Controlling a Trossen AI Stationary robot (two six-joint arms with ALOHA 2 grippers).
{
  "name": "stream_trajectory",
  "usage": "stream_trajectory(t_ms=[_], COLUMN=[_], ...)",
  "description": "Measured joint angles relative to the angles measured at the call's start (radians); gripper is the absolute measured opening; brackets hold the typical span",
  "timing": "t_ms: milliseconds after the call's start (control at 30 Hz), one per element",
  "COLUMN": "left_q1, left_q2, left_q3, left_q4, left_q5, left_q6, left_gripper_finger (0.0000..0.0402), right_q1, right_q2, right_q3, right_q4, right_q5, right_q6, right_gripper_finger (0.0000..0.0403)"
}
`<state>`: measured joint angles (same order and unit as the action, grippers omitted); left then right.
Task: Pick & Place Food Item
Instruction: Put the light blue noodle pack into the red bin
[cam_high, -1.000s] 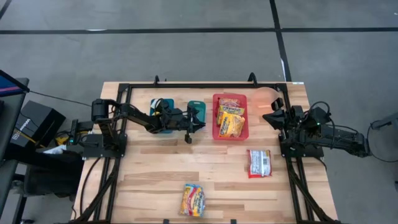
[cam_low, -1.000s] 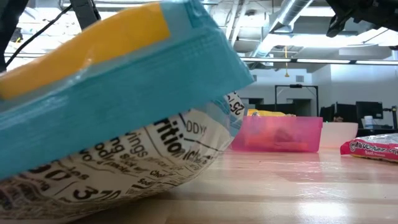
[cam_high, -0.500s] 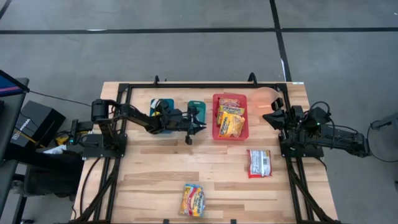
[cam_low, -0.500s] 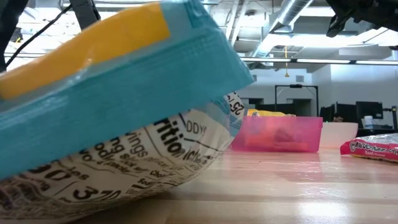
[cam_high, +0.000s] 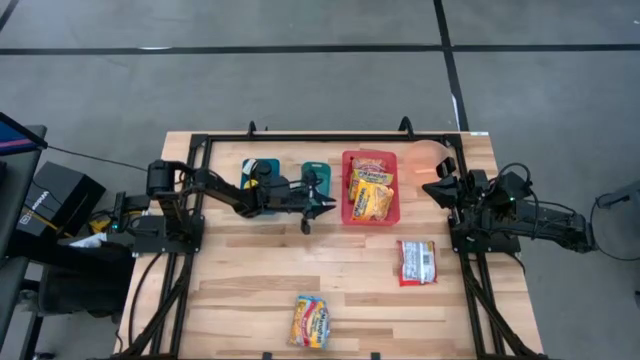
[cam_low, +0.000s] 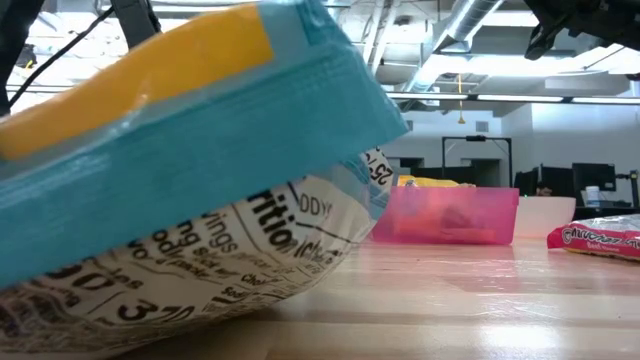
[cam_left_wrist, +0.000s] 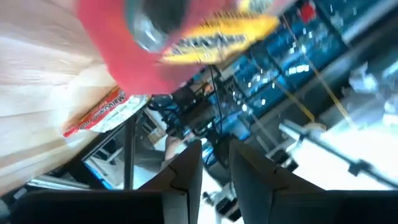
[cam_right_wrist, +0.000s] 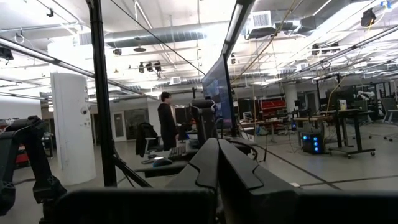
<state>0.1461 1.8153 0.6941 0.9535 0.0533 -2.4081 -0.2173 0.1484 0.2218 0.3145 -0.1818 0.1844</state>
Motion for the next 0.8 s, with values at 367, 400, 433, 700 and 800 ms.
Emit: stream_trajectory(t_ms=[367, 400, 433, 700, 800], left_q1=[-0.021, -0.021, -0.022, -0.021, -0.022], left_q2=[0.000, 0.000, 0.000, 0.000, 0.000], left_q3=[0.000, 0.000, 0.000, 0.000, 0.000], left_q4=[0.260, 0.281, 0.299, 0.403, 0.412], left_q5=[0.014, 0.032, 0.053, 0.215, 0.297], left_q6=[0.668, 0.740, 0.800, 1.390, 1.611], left_gripper_finger=[0.0013, 0.0007, 0.0004, 0.0001, 0.0001], right_q1=[0.000, 0.000, 0.000, 0.000, 0.000], right_q2=[0.000, 0.000, 0.000, 0.000, 0.000], right_q3=[0.000, 0.000, 0.000, 0.000, 0.000], right_q4=[0.000, 0.000, 0.000, 0.000, 0.000], right_q5=[0.000, 0.000, 0.000, 0.000, 0.000], right_q6=[0.000, 0.000, 0.000, 0.000, 0.000], right_gripper_finger=[0.0001, 0.0001, 0.0001, 0.0001, 0.0001])
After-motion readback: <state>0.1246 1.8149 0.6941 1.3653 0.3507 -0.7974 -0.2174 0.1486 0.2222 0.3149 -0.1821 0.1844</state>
